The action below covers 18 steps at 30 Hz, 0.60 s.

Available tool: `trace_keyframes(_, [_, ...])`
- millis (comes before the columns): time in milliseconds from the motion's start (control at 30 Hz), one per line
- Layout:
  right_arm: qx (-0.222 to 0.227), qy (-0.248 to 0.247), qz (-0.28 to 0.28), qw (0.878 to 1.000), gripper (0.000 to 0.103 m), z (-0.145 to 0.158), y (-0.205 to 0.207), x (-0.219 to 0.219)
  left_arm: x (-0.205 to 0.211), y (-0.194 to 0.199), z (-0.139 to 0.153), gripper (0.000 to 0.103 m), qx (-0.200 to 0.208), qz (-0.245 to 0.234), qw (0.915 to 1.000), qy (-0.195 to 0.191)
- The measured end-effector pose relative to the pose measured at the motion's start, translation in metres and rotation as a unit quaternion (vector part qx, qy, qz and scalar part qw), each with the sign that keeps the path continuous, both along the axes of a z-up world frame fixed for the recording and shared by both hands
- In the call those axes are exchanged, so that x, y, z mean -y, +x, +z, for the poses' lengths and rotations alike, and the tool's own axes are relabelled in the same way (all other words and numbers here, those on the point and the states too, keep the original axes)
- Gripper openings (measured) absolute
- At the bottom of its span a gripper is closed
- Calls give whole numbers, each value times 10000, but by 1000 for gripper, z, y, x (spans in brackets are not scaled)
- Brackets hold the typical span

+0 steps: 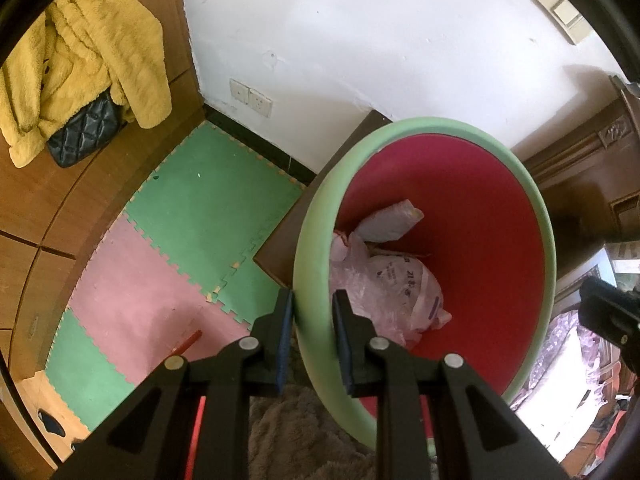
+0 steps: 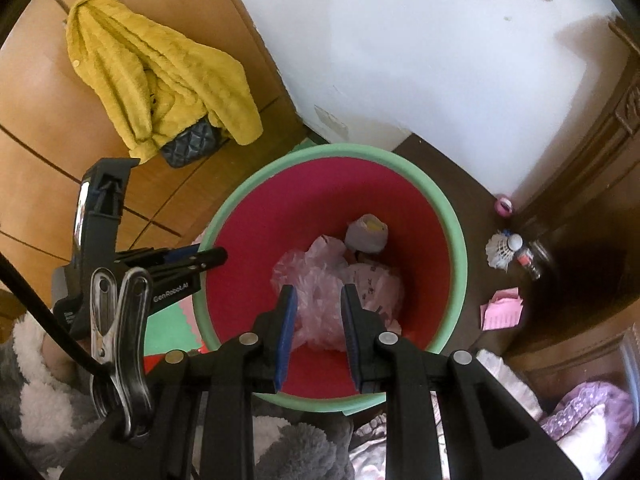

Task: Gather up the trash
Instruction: 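Open the right tool to drop the plastic bag into the bucket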

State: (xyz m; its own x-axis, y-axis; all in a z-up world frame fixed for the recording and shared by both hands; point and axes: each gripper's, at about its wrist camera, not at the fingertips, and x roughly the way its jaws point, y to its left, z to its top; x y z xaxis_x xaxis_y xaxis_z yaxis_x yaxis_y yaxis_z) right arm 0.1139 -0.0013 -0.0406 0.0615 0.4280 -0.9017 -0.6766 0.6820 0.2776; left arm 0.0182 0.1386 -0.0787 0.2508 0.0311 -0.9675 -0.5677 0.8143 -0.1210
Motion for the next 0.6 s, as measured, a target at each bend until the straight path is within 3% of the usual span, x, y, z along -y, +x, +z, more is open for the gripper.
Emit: trace_keyframes(600, [-102, 59, -198, 9997, 24, -1, 6, 11, 8, 9, 1, 20, -95, -134, 9996, 243])
